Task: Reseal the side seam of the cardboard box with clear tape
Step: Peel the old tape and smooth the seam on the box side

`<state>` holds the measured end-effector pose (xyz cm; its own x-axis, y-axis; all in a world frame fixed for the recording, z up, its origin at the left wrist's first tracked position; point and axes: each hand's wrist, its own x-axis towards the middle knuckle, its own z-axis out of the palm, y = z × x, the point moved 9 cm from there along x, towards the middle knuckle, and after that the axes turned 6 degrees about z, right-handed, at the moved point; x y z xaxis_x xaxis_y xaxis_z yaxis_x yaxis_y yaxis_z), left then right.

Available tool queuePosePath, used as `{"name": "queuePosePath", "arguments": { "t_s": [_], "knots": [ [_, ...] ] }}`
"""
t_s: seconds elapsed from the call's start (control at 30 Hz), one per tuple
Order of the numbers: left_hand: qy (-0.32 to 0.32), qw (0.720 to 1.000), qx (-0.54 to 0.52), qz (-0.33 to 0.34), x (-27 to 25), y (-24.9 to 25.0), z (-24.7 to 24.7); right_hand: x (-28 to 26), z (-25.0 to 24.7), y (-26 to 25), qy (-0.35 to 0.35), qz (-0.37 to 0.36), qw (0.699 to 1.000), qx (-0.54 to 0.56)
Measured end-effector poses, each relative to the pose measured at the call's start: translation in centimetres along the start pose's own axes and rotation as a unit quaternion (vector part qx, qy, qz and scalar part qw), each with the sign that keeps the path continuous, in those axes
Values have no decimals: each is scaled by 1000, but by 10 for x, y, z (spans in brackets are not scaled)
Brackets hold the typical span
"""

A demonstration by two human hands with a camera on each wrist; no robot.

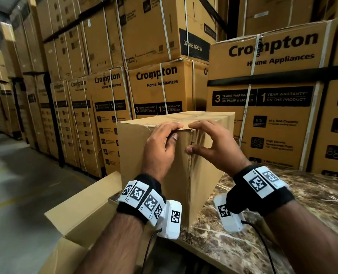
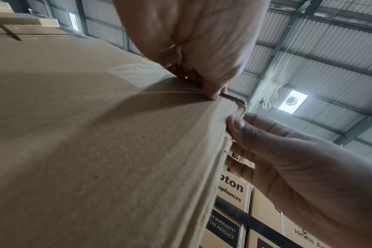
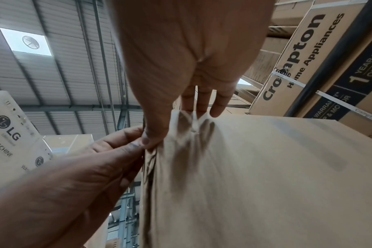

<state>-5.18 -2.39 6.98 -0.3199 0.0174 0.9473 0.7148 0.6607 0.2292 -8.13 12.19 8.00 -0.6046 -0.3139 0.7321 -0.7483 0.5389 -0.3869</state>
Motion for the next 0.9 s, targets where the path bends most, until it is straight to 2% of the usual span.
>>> {"name": "queuePosePath", "arguments": {
  "t_s": [0.1, 0.33, 0.53, 0.67, 0.9],
  "knots": [
    [-7, 1000, 3, 1, 0, 1, 1, 3, -1, -1, 3, -18, 1000, 1],
    [2, 1000, 19, 19, 1, 6, -1, 12, -8, -8, 79, -29, 996, -6],
    [-6, 999, 30, 17, 2, 6, -1, 9, -7, -7, 75, -15, 997, 13],
    [-18, 999, 32, 8, 2, 6, -1, 5, -5, -11, 72, -20, 997, -15],
    [-57, 998, 37, 2, 3, 11, -3, 3, -3, -14, 35, -9, 999, -27]
  ]
}}
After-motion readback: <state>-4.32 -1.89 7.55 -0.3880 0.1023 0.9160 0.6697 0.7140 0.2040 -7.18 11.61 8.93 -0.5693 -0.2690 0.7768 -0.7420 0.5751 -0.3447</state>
